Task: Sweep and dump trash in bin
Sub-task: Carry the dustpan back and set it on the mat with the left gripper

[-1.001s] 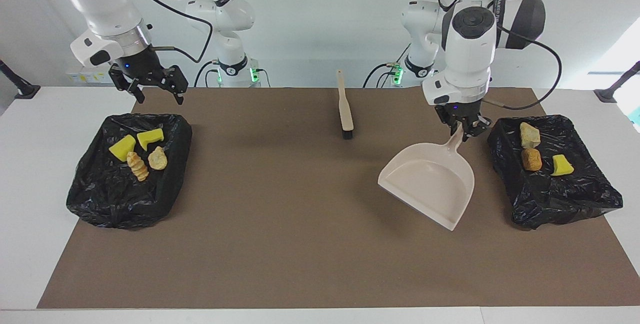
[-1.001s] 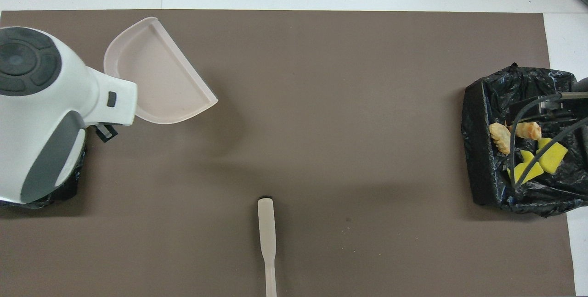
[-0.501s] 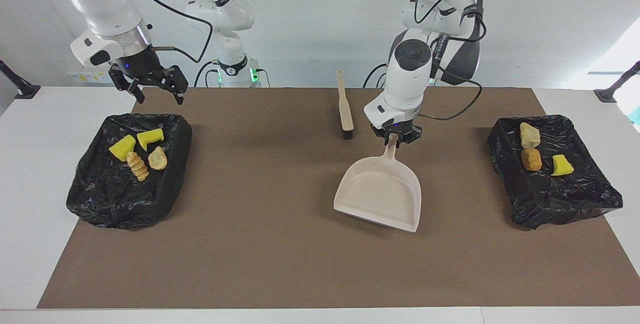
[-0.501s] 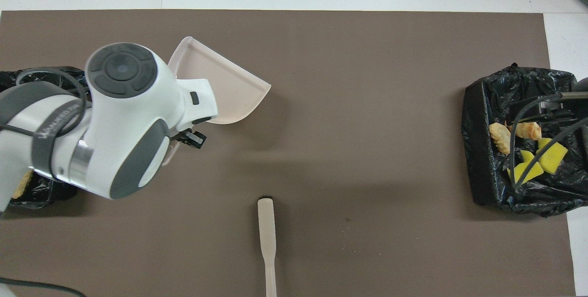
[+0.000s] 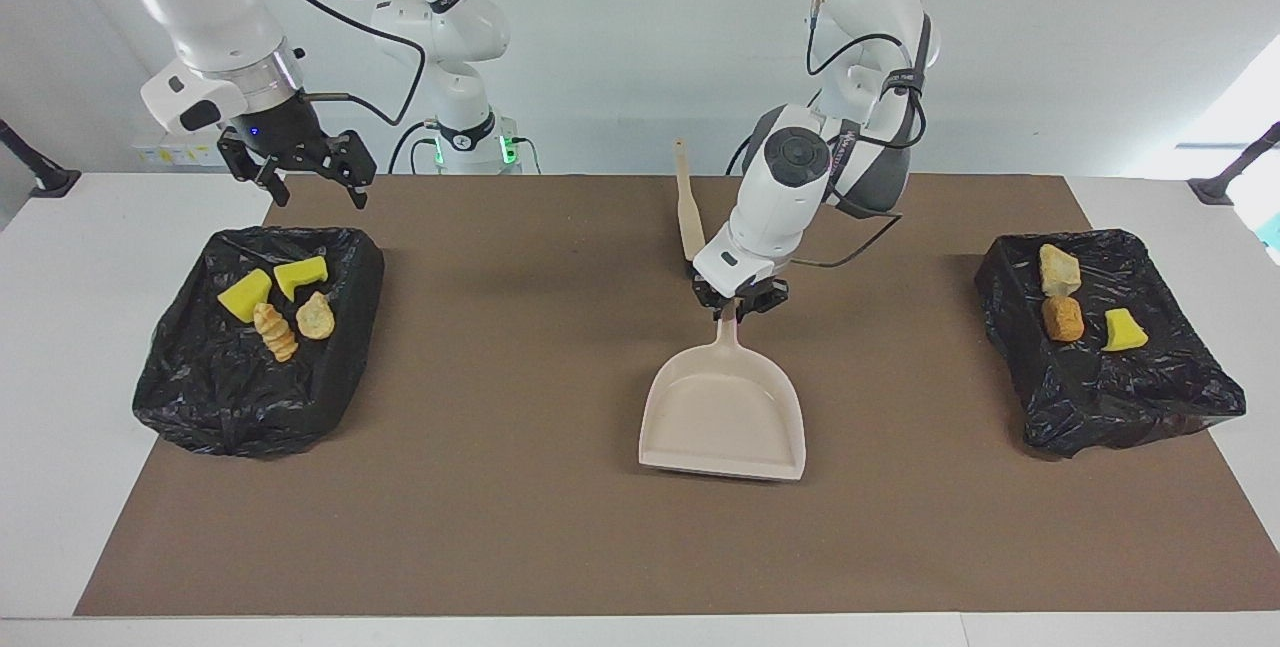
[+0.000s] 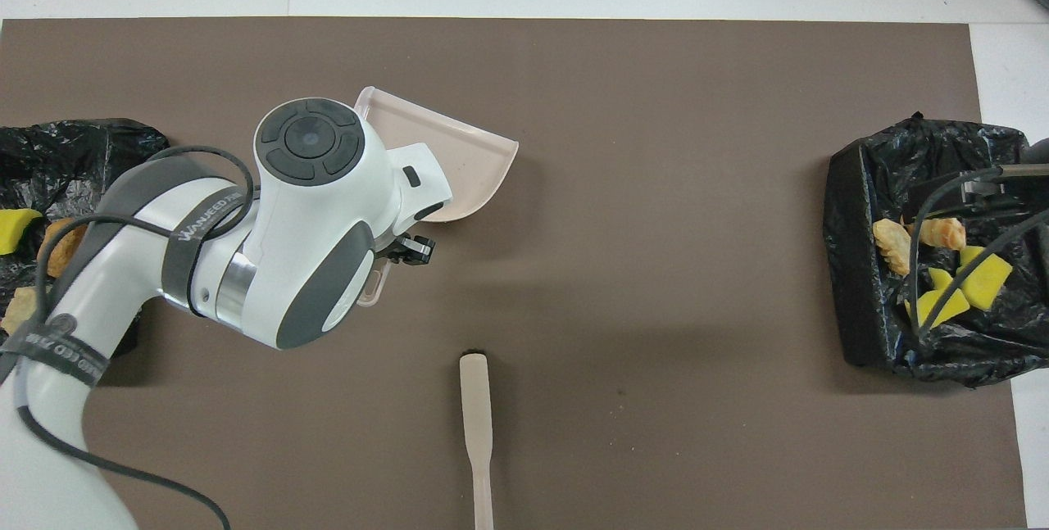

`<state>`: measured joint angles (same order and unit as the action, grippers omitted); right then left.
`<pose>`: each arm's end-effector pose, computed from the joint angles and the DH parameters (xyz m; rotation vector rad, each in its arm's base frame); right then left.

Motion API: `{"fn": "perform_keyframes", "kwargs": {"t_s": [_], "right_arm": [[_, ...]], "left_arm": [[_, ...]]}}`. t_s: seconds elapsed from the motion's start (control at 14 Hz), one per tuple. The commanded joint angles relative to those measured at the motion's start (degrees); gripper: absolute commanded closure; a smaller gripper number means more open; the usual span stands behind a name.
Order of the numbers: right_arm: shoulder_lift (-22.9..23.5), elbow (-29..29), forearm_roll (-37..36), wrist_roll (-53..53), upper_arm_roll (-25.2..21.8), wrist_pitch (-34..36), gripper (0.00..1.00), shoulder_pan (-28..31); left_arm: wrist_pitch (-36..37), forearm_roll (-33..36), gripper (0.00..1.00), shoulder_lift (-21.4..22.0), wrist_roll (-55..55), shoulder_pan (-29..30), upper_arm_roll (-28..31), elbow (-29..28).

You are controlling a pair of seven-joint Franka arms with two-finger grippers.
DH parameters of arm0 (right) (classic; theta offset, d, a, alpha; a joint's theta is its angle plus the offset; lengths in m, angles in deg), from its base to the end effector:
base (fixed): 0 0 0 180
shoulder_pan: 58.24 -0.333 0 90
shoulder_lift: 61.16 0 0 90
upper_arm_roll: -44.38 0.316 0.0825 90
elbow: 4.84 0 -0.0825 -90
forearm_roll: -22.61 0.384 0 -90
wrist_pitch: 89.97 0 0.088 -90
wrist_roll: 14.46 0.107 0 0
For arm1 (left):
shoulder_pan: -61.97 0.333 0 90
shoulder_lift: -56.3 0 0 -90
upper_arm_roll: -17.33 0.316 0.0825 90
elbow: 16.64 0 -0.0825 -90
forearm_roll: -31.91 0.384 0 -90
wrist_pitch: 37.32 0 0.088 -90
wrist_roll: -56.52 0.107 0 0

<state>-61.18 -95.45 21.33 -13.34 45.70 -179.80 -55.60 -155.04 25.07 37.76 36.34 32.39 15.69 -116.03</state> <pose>0.5536 -0.0152 0.6194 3.1185 -0.0663 -0.0207 0.5485 -0.3382 0.3925 3.0319 -0.2056 -0.0807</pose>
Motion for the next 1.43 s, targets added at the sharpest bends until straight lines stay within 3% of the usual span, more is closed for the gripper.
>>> {"fn": "perform_keyframes", "kwargs": {"t_s": [0.0,0.36,0.43,0.5,0.57,1.07,1.22,1.36], "right_arm": [[-1.03,-1.15,0.93,0.90,0.17,-0.26,0.00,0.35],[-1.03,-1.15,0.93,0.90,0.26,-0.26,0.00,0.35],[-1.03,-1.15,0.93,0.90,0.26,-0.26,0.00,0.35],[-1.03,-1.15,0.93,0.90,0.26,-0.26,0.00,0.35],[-1.03,-1.15,0.93,0.90,0.26,-0.26,0.00,0.35],[-1.03,-1.15,0.93,0.90,0.17,-0.26,0.00,0.35],[-1.03,-1.15,0.93,0.90,0.26,-0.26,0.00,0.35],[-1.03,-1.15,0.93,0.90,0.26,-0.26,0.00,0.35]], "left_arm": [[-2.59,-0.89,1.00,-2.81,-2.39,-1.96,0.94,1.39],[-1.91,-0.36,1.00,-4.84,-3.90,-3.29,1.03,4.56],[-2.07,-0.27,0.87,-4.84,-3.72,-3.03,1.03,4.47],[-2.08,-0.18,0.85,-4.76,-3.72,-2.77,1.03,4.47],[-1.99,-0.18,0.72,-4.67,-3.72,-2.76,1.03,4.38],[-1.73,-0.10,0.41,-3.97,-3.55,-2.24,1.56,4.03],[-1.03,-0.10,0.25,-2.66,-3.11,0.12,1.82,3.94],[-0.41,-0.10,0.00,-0.90,-2.84,2.58,1.91,3.94]]}}
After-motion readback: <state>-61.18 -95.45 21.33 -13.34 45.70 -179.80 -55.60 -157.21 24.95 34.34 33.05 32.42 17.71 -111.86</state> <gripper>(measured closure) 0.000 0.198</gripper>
